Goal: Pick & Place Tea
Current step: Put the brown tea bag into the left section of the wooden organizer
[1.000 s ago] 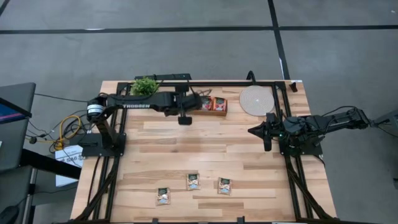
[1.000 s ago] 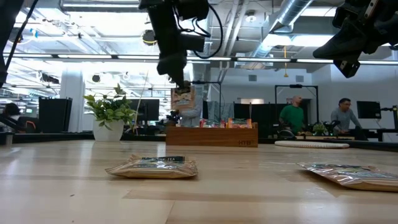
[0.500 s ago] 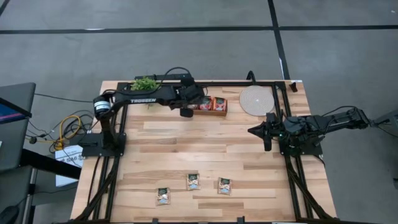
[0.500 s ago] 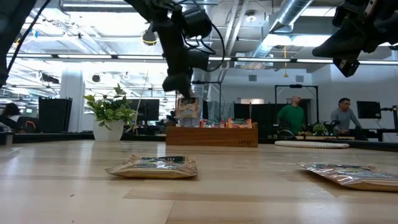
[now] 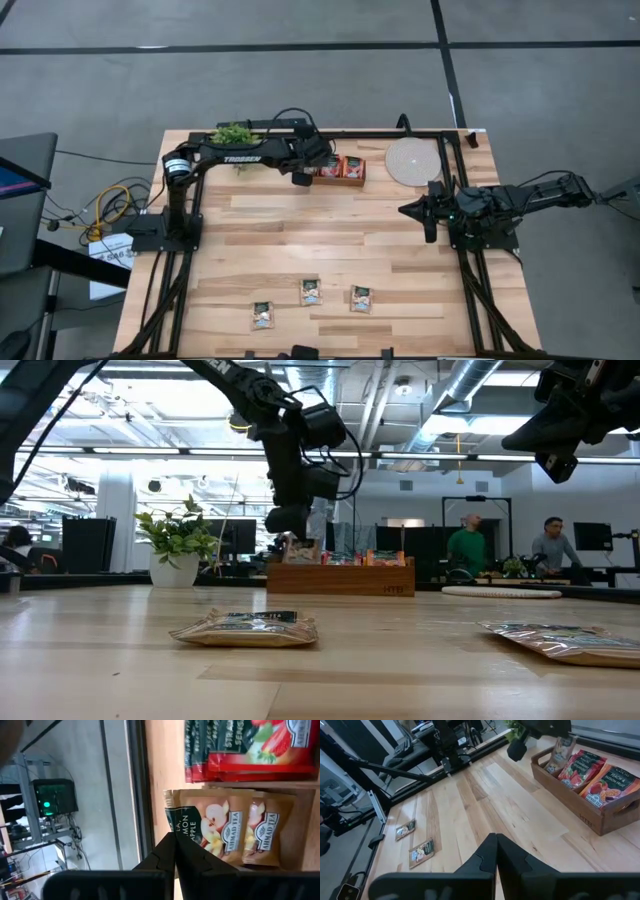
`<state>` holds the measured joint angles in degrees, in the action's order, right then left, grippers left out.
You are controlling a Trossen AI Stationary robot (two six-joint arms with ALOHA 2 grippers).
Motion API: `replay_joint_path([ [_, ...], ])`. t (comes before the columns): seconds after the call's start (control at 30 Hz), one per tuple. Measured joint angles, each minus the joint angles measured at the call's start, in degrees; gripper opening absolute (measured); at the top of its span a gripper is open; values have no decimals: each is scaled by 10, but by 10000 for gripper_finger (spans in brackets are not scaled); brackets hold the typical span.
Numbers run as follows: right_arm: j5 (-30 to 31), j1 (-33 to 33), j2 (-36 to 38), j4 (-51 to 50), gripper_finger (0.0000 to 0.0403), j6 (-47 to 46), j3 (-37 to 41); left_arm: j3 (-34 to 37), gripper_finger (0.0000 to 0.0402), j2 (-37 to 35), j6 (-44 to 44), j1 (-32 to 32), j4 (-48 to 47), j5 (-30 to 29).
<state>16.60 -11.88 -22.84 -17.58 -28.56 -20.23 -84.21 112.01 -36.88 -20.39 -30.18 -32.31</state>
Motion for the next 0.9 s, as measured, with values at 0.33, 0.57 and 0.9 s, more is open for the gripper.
replay_joint_path([
  [0.33,0,0,0,0,0,0,0,0,0,3,-1,-9,-1,1],
  [0.57,0,0,0,0,0,0,0,0,0,3,15,-9,-18,20],
  [0.9,0,0,0,1,0,0,0,0,0,5,50,-9,-26,39],
])
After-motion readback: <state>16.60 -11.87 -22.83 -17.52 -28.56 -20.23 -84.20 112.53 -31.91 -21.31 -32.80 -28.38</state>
